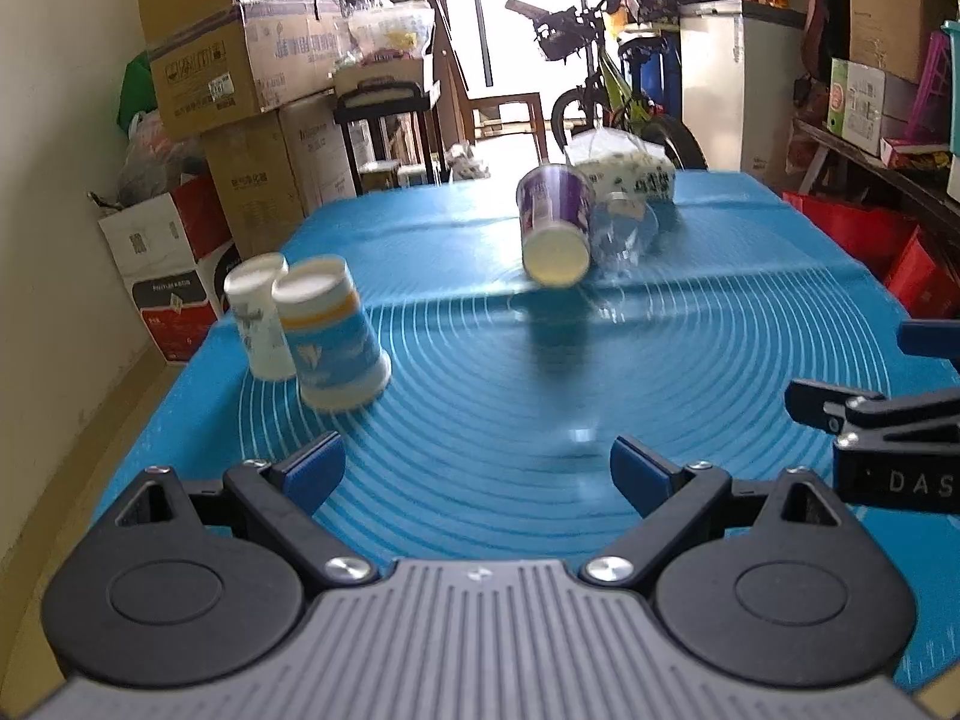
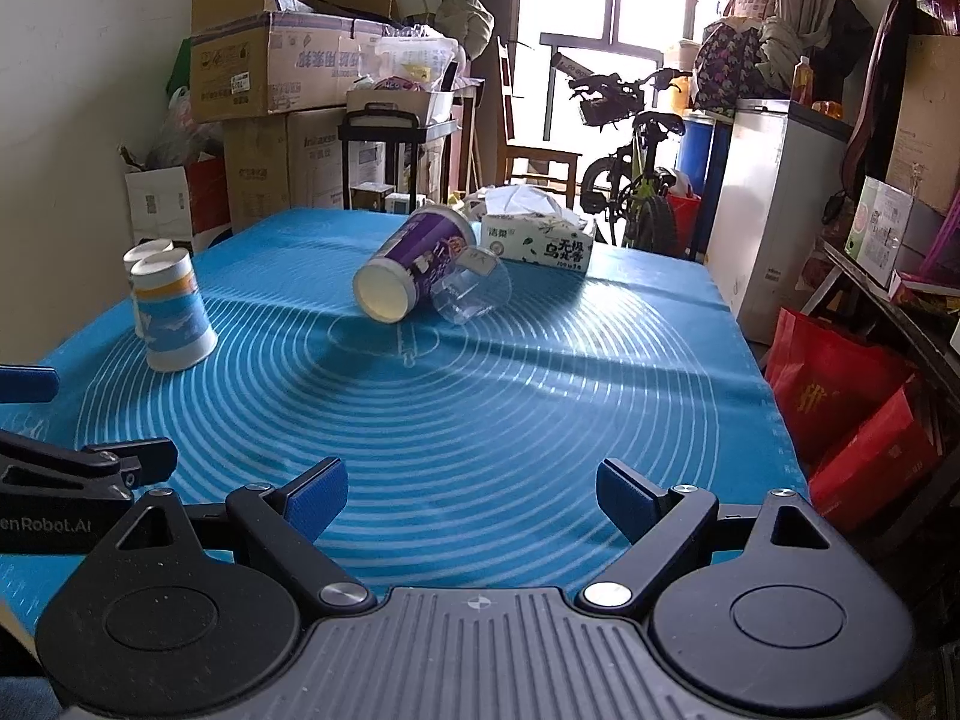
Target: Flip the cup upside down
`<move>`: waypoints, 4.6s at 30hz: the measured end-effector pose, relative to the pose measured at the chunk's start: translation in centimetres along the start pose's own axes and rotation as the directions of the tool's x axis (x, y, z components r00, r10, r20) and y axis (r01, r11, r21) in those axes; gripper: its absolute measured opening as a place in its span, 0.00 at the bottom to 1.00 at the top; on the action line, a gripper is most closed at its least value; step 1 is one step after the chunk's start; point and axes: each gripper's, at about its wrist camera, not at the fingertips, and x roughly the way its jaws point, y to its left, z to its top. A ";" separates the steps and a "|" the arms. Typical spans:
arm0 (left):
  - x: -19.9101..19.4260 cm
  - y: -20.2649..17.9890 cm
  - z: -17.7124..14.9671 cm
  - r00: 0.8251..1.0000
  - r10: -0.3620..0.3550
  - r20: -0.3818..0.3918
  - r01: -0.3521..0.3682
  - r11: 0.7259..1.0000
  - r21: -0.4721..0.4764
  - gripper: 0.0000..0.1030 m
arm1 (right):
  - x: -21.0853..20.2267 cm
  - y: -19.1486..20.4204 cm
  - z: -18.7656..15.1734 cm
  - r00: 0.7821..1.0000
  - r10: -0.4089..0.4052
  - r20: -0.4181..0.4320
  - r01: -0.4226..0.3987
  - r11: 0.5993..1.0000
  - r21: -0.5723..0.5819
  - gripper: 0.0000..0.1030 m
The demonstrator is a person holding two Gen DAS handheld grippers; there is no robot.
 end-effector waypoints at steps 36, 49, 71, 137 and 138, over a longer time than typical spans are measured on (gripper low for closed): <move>20.9 -3.6 11.7 0.990 -0.115 -0.084 0.111 0.992 -0.054 0.61 | 7.8 -7.4 0.5 0.995 -0.089 -0.033 0.091 0.993 0.077 0.89; 12.6 -2.4 10.1 0.985 -0.162 -0.060 0.161 0.987 -0.020 0.61 | 5.6 -6.4 1.1 0.997 -0.078 -0.003 0.078 0.994 0.077 0.89; 7.8 -3.9 1.7 0.978 -0.173 -0.116 0.165 0.983 -0.080 0.67 | 2.4 -4.5 0.3 0.997 -0.076 -0.034 0.078 0.995 0.056 0.89; -3.3 4.2 -3.4 0.990 -0.125 -0.069 0.121 0.991 -0.058 0.87 | -3.5 2.1 0.1 0.999 -0.003 -0.038 -0.002 0.991 -0.137 0.89; -3.2 4.3 -3.4 0.990 -0.123 -0.070 0.119 0.991 -0.060 0.87 | -3.3 2.4 0.5 0.999 -0.015 -0.039 0.007 0.982 -0.188 0.89</move>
